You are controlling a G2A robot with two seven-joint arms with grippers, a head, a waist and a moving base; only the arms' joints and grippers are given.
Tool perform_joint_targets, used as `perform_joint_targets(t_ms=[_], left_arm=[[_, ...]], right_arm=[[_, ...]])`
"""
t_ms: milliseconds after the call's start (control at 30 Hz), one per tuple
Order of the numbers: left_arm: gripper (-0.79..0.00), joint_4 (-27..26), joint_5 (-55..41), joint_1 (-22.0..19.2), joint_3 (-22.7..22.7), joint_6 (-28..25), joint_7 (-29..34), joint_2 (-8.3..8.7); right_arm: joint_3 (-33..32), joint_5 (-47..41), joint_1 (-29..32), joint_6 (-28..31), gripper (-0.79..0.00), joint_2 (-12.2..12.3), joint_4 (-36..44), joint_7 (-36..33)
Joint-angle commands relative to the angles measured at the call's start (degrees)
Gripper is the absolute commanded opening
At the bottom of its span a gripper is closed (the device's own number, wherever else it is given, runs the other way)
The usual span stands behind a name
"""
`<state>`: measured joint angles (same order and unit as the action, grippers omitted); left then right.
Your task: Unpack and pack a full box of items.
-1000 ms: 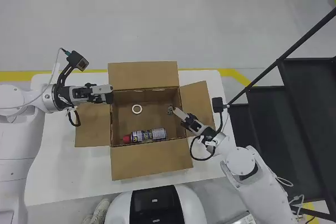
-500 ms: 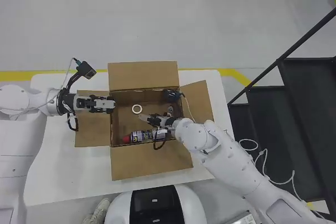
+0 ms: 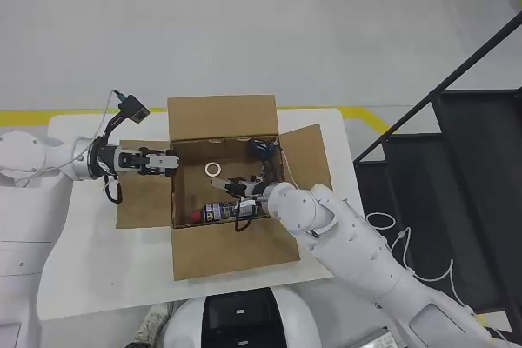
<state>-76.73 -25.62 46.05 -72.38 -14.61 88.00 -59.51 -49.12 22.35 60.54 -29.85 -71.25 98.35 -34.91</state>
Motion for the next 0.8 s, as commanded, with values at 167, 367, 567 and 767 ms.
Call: perform_joint_targets(t_ms=[167, 367, 567, 767], left_arm=[[0.000, -1.24, 1.29, 0.17, -0.15, 0.19, -2.36, 0.06], [0.000, -1.84, -1.36, 3.66, -5.21, -0.80, -12.46, 0.68], [0.000, -2.37, -3.51, 7.03, -7.35, -2.56, -13.75, 1.07], [0.000, -2.37, -3.51, 7.03, -7.35, -2.56, -13.75, 1.07]], right_arm=[[0.00, 0.00, 0.00, 0.00, 0.000, 0.00, 0.00, 0.00], [0.45, 1.13, 0.06, 1.10, 0.000, 0.00, -0.49, 0.01], [4.59, 7.84, -6.68, 3.30, 0.000, -0.52, -4.98, -10.08], [6.61, 6.07, -11.36, 6.46, 0.000, -2.07, -8.30, -12.22]])
